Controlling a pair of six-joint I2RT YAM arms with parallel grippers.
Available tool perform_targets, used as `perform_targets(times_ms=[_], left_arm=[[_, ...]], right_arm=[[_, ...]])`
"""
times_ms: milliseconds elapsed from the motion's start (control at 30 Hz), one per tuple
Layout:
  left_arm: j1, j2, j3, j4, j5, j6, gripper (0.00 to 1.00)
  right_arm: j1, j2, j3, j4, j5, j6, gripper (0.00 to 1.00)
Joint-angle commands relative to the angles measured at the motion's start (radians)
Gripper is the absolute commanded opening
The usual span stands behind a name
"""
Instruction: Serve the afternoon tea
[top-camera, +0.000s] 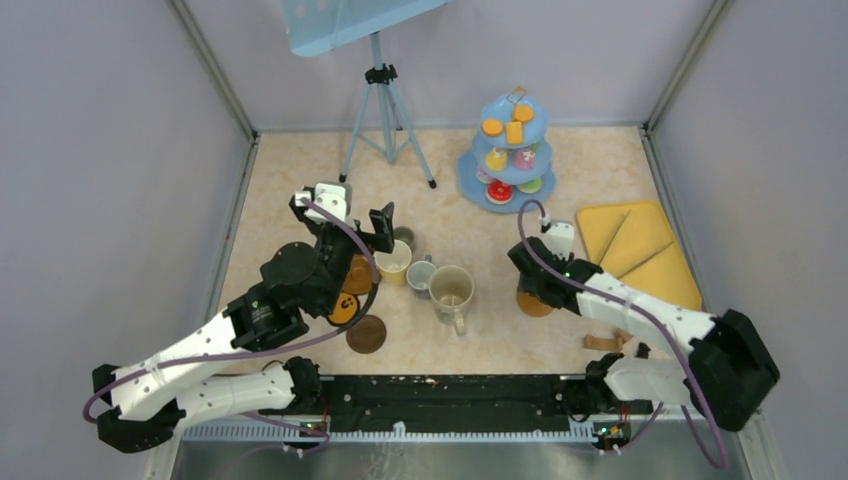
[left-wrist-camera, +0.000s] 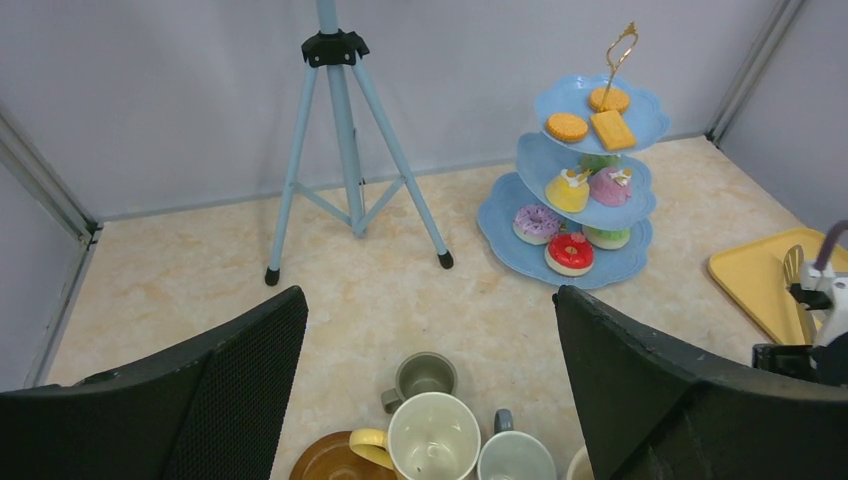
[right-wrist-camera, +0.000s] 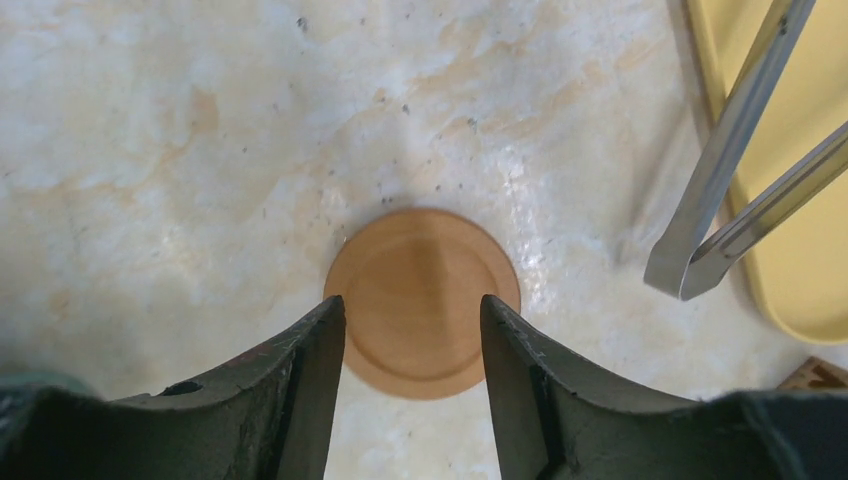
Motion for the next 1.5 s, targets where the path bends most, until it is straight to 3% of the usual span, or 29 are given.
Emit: perform_targets(times_ms=[0, 300, 433, 767, 1067, 1267, 1367, 1467], left_arm=[[0.002, 0.008, -0.007, 0.074, 0.027, 0.003, 0.99], [0.002, 0.031, 0.018, 0.04, 0.041, 0.014, 0.99], [0.002, 0.03, 0.013, 0.027, 0.047, -0.008, 0.99], [0.003, 0.073, 0.051, 0.004, 0.088, -0.014, 0.99], [0.004, 0.104, 0.068, -0.052, 0.1, -0.019, 0.99], [0.036, 0.136, 0.081, -0.097, 0.156, -0.082, 0.99], [0.056, 0.127, 0.072, -0.085, 0.163, -0.1, 0.99], [0.056, 0.095, 0.058, -0.041, 0.14, -0.097, 0.99]], right_arm=[[-0.007, -0.132, -0.106, 0.075, -0.139, 0.043, 0.52], [-0.192, -0.03, -0.19, 0.371, -0.238, 0.06, 0.51], [-0.22, 0.038, -0.176, 0.478, -0.209, 0.043, 0.52], [-0.326, 0.295, -0.007, 0.667, -0.179, -0.096, 0.52], [-0.381, 0.474, 0.164, 0.71, -0.154, -0.169, 0.52], [-0.37, 0.339, 0.174, 0.682, -0.21, -0.277, 0.55], [-0.334, 0.185, 0.174, 0.655, -0.288, -0.394, 0.79], [-0.312, 0.09, 0.244, 0.592, -0.46, -0.517, 0.82]])
